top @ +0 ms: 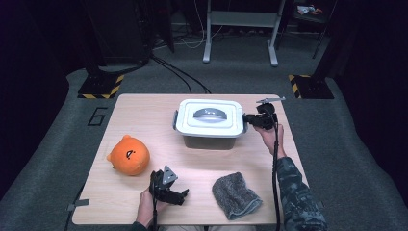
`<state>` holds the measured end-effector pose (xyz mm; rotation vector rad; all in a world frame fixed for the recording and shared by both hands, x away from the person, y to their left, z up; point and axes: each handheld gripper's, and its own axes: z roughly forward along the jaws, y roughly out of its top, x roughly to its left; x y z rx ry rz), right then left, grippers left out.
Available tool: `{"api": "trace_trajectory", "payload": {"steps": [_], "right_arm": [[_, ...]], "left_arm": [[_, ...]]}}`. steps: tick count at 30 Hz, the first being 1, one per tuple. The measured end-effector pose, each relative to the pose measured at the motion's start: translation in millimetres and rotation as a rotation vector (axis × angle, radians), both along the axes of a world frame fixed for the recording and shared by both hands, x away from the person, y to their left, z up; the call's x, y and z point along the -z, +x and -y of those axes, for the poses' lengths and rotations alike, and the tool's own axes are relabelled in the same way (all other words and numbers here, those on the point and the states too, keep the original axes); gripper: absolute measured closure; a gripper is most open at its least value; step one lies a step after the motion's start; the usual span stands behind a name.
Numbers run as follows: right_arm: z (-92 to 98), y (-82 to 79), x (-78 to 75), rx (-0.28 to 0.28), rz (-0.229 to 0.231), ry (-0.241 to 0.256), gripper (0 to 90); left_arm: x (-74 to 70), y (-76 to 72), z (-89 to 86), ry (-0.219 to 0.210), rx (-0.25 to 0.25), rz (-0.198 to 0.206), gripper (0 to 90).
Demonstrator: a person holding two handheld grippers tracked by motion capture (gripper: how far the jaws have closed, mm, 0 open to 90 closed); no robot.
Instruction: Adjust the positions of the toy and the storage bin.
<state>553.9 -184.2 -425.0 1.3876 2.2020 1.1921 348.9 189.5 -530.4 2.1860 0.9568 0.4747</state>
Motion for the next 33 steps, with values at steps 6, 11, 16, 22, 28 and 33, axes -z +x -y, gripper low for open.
{"api": "trace_trajectory", "payload": {"steps": [6,11,16,22,28,33], "right_arm": [[2.8,-9.0,-0.6,0.051,-0.024,-0.004,74.8],[6.7,-18.6,-0.8,0.077,-0.037,0.006,71.7],[8.4,-18.5,-3.4,0.071,-0.026,-0.047,51.9],[15.8,-23.6,-12.8,0.049,0.002,-0.038,31.4],[-0.8,-23.8,-28.3,-0.051,0.06,-0.074,17.0],[-20.2,-22.7,-33.5,-0.138,0.089,-0.09,15.3]], "left_arm": [[0.1,-0.2,-0.1,-0.003,0.002,-0.001,0.1],[0.6,0.3,-0.7,-0.016,0.003,-0.014,0.1],[0.4,2.4,-2.3,-0.02,0.0,-0.034,0.1],[0.4,2.2,-2.1,-0.021,-0.001,-0.033,0.1],[0.3,2.4,-2.1,-0.018,-0.006,-0.034,0.0],[0.1,2.6,-2.6,-0.014,-0.001,-0.038,0.0]]}}
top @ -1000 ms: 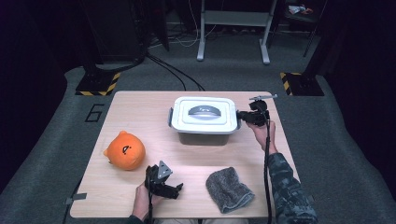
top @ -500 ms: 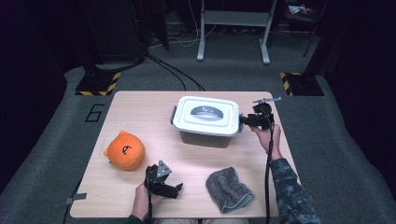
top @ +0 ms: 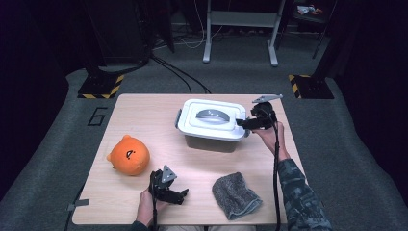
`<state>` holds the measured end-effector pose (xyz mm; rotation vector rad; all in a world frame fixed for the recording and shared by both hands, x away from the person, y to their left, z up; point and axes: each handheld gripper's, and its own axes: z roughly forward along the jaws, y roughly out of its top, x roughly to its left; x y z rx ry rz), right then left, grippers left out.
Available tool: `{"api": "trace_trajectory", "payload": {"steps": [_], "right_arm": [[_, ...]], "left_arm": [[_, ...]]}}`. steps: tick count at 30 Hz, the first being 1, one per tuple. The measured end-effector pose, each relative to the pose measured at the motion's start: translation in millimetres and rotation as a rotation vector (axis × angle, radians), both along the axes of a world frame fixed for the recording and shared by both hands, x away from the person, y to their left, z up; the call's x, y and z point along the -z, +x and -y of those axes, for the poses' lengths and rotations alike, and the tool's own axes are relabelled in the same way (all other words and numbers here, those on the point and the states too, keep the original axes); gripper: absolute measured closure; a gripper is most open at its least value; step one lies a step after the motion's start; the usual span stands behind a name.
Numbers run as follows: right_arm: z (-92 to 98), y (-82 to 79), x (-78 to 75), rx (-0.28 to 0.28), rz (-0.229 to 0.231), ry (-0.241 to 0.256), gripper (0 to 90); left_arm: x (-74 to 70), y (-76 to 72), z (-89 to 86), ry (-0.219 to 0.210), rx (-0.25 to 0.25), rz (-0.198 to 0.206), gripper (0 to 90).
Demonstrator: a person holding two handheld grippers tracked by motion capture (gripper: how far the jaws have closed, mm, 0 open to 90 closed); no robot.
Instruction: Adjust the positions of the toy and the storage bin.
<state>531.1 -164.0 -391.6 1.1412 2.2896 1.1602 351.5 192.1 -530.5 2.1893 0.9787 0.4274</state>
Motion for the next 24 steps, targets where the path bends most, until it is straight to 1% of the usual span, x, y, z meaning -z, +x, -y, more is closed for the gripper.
{"api": "trace_trajectory", "payload": {"steps": [3,4,6,7,8,9,10,11,12,13,14,15,16,17,18,19,20,22,23,24], "right_arm": [[-14.4,5.0,-3.3,-0.06,0.003,-0.012,16.3],[-20.7,5.5,-4.2,-0.074,0.007,-0.024,17.1],[-31.7,8.6,-6.4,-0.116,0.019,-0.053,18.4],[-35.7,10.7,-7.7,-0.122,0.016,-0.05,19.7],[-39.1,13.3,-9.0,-0.134,0.011,-0.039,21.8],[-42.7,15.3,-10.0,-0.149,0.013,-0.045,23.2],[-46.4,17.4,-10.4,-0.152,0.007,-0.055,25.4],[-48.9,20.0,-10.1,-0.165,0.003,-0.05,27.8],[-50.2,21.5,-10.2,-0.185,-0.003,-0.032,30.0],[-51.5,21.9,-10.6,-0.191,-0.008,-0.023,32.1],[-52.4,22.8,-10.6,-0.198,-0.011,-0.016,36.4],[-53.0,23.3,-10.1,-0.212,-0.017,-0.01,40.0],[-54.1,23.6,-9.1,-0.229,-0.021,-0.022,40.7],[-55.8,24.8,-7.4,-0.242,-0.027,-0.048,44.9],[-56.2,25.4,-6.4,-0.249,-0.029,-0.051,49.0],[-56.4,25.9,-5.4,-0.262,-0.032,-0.045,51.0],[-57.3,25.6,-4.4,-0.258,-0.037,-0.045,51.7],[-58.4,23.6,-3.9,-0.259,-0.025,-0.056,53.5],[-58.8,22.5,-3.8,-0.267,-0.016,-0.073,54.9],[-59.2,20.7,-3.9,-0.259,-0.018,-0.077,55.4]], "left_arm": [[0.3,-0.3,0.4,-0.006,-0.002,0.005,0.0],[0.8,-0.6,0.9,-0.008,-0.009,0.008,0.0],[0.4,-0.5,0.5,-0.002,-0.007,0.004,0.0],[0.3,-0.4,0.3,0.001,-0.005,0.003,0.0],[0.7,-0.5,0.7,-0.007,-0.008,0.006,0.0],[0.7,-0.5,0.7,-0.007,-0.007,0.006,0.1],[0.6,-0.4,0.6,-0.004,-0.006,0.007,0.1],[0.6,-0.5,0.7,-0.006,-0.006,0.006,0.2],[0.5,-0.5,0.6,-0.004,-0.005,0.002,0.2],[0.2,-0.2,0.1,0.002,-0.002,0.003,0.2],[0.5,-0.4,0.6,-0.004,-0.006,0.004,0.2],[0.2,-0.2,0.1,0.002,-0.001,0.004,0.2],[0.5,-0.4,0.6,-0.002,-0.007,0.006,0.2],[0.5,-0.3,0.5,-0.001,-0.006,0.006,0.2],[0.6,-0.4,0.7,-0.003,-0.007,0.005,0.2],[0.7,-0.6,0.8,-0.006,-0.007,0.007,0.2],[0.7,-0.5,0.7,-0.006,-0.007,0.006,0.2],[0.2,-0.3,0.2,0.004,-0.004,0.006,0.2],[0.3,-0.3,0.2,0.002,-0.004,0.005,0.2],[0.4,-0.3,0.3,0.001,-0.004,0.005,0.2]]}}
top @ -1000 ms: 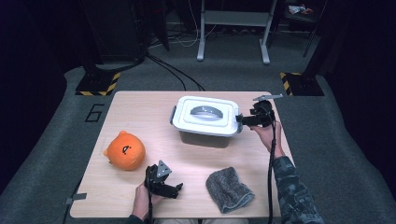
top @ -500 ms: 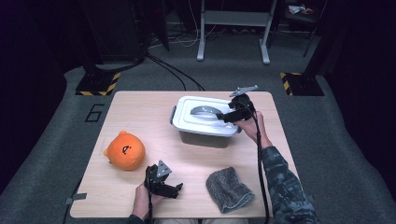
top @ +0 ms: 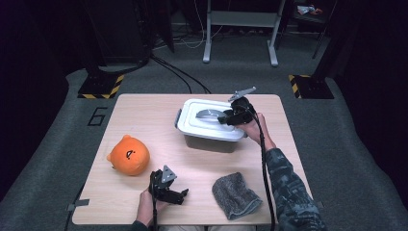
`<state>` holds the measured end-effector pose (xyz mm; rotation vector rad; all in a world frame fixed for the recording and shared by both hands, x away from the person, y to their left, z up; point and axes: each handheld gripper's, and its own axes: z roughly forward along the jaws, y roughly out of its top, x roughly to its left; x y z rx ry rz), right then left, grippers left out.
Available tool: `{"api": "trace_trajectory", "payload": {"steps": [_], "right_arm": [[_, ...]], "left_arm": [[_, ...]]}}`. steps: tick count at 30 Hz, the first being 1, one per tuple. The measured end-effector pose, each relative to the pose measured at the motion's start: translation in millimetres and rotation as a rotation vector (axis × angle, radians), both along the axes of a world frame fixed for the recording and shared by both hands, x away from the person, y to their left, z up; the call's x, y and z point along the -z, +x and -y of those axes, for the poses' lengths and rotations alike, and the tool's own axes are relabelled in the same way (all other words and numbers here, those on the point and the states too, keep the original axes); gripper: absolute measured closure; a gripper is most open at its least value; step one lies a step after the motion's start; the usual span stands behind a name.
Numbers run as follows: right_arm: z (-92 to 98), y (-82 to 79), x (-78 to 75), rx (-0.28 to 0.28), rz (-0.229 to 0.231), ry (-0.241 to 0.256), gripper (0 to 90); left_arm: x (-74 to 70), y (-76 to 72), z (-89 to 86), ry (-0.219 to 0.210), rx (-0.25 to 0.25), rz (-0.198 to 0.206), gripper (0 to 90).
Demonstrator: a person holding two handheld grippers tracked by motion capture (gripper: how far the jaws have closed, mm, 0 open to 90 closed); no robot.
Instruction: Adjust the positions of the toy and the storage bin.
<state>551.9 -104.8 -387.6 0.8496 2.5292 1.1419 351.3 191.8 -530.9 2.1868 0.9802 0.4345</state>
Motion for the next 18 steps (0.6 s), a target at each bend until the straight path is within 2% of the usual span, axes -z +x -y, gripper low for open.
{"api": "trace_trajectory", "payload": {"steps": [3,6,10,13,14,16,17,18], "right_arm": [[0.2,-4.4,0.5,0.009,0.025,-0.02,56.9],[-1.8,-8.5,-0.1,0.037,0.029,-0.037,57.7],[-2.7,-15.2,0.7,0.081,0.024,-0.032,57.6],[5.0,-9.1,5.7,0.068,-0.025,0.049,51.4],[5.6,-7.9,5.2,0.064,-0.028,0.049,48.0],[2.3,-2.2,1.4,0.026,-0.006,0.046,47.6],[-0.8,-0.8,-1.0,0.015,0.0,0.031,47.3],[-6.9,0.6,-5.8,-0.009,0.012,-0.004,47.3]], "left_arm": [[0.4,-0.2,0.4,-0.006,-0.005,0.003,0.2],[0.0,-0.2,0.1,-0.002,-0.002,-0.002,0.2],[-0.1,-0.2,0.0,0.0,-0.005,-0.001,0.2],[0.0,-0.2,0.1,-0.001,-0.005,-0.001,0.2],[0.0,-0.2,0.0,-0.001,-0.006,-0.001,0.2],[0.1,0.0,0.2,-0.003,-0.01,0.002,0.1],[0.3,0.1,0.4,-0.006,-0.011,0.003,0.1],[0.3,0.0,0.4,-0.006,-0.01,0.001,0.2]]}}
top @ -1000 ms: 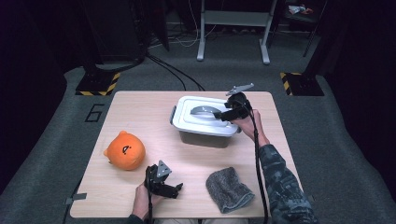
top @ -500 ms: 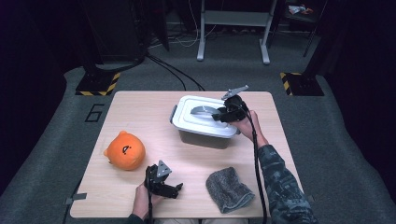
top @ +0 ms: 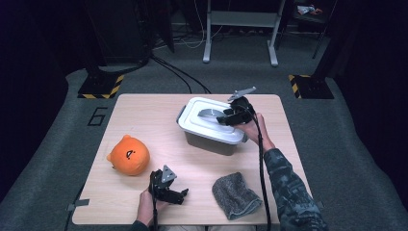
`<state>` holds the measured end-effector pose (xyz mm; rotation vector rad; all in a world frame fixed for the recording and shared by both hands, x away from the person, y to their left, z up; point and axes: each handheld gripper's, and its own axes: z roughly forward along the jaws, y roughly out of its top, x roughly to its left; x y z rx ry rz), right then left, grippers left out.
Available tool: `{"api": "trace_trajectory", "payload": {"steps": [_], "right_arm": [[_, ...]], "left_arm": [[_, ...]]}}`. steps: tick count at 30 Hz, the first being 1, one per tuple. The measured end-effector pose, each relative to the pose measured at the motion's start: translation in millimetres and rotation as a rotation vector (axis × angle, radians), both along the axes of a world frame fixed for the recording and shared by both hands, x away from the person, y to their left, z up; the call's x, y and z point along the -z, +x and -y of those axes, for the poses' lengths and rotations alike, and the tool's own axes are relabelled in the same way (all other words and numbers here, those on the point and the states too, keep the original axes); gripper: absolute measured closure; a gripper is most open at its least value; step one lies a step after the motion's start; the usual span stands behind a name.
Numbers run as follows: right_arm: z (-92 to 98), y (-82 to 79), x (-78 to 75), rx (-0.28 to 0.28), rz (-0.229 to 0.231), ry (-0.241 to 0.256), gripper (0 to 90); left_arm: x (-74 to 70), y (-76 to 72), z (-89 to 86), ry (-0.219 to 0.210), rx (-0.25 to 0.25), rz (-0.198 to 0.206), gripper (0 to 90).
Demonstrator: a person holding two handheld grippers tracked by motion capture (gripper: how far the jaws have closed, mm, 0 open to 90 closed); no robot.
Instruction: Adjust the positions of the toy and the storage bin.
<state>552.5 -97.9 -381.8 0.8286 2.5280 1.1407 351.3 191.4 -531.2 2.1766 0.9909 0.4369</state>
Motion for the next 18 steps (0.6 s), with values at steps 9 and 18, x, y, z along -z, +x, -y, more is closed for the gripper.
{"api": "trace_trajectory", "payload": {"steps": [9,18], "right_arm": [[-18.6,1.2,-5.6,-0.057,0.039,-0.034,60.8],[-15.9,-9.2,-5.0,0.003,0.048,-0.037,63.9]], "left_arm": [[-0.2,-0.4,0.0,0.001,0.002,-0.006,0.3],[0.2,-0.3,0.2,-0.004,-0.003,-0.002,0.3]]}}
